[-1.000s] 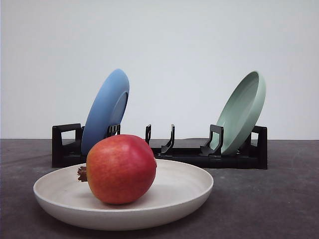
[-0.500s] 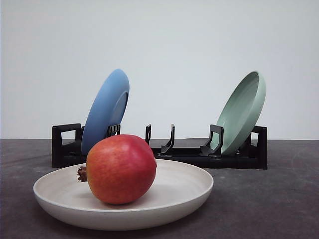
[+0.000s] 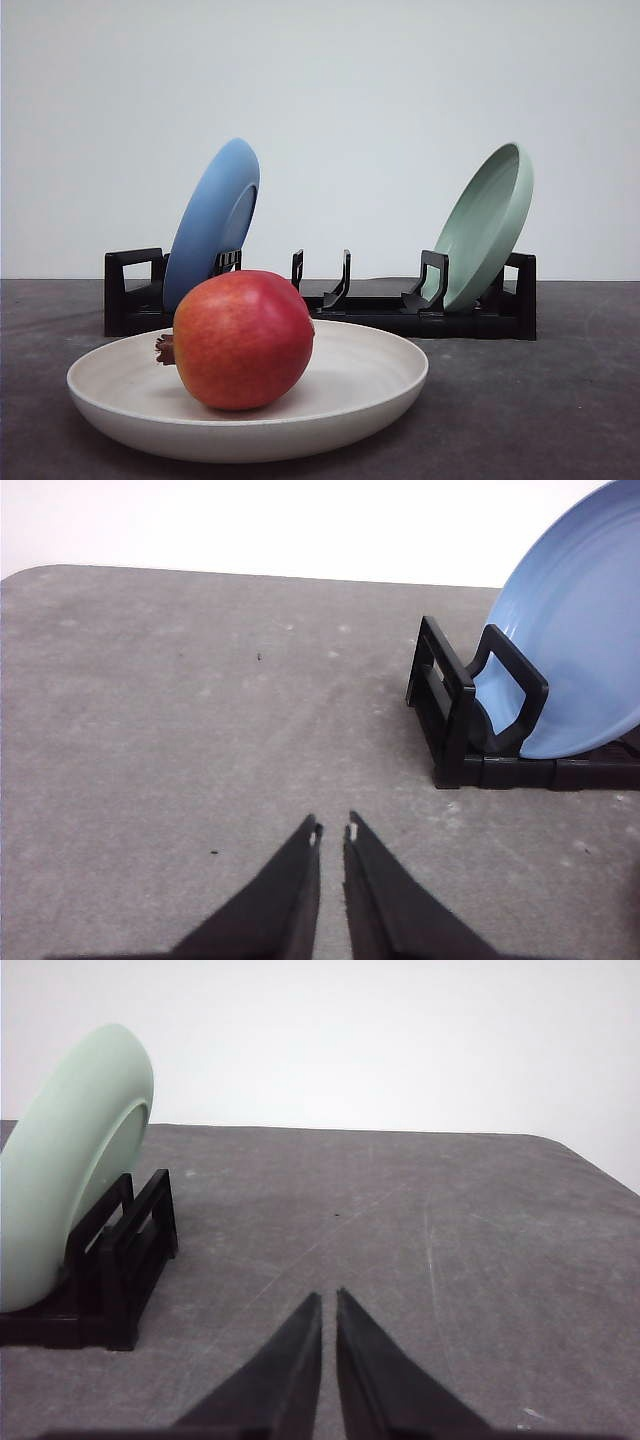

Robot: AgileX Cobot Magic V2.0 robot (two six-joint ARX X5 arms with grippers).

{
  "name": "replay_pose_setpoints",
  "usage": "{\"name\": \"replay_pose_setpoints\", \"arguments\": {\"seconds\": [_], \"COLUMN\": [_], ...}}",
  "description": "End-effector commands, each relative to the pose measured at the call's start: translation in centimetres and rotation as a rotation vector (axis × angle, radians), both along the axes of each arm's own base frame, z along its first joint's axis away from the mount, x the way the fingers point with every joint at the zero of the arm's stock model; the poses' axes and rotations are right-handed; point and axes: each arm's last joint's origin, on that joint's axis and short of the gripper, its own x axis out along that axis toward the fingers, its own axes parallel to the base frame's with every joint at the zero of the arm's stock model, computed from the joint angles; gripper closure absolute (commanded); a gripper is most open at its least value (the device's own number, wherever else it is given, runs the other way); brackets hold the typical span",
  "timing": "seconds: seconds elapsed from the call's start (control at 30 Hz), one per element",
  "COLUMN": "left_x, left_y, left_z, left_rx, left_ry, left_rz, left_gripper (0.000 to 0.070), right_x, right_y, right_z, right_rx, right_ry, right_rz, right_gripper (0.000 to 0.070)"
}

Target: Place pomegranate in white plate

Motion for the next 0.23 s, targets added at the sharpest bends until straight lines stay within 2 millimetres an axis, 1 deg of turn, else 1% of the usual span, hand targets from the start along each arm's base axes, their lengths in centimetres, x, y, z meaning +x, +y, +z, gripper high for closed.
{"name": "replay_pose_setpoints", "arguments": {"seconds": [0.0,0.2], "left_x": [0.04,0.04], "left_y": [0.01,0.01], "left_z": [-0.39,-0.39], "left_rx": [0.001,0.001], "left_ry": [0.014,0.014], "left_rz": [0.002,0.002], "left_gripper": [0.0675,0.0675], "right_x": [0.03,0.03], "right_y": [0.01,0.01], "right_z": [-0.04,-0.04], "right_rx": [0.017,0.017], "right_ry": [-0.008,-0.007], "right_rz": [0.002,0.002], "right_gripper": [0.0678,0.0678]}}
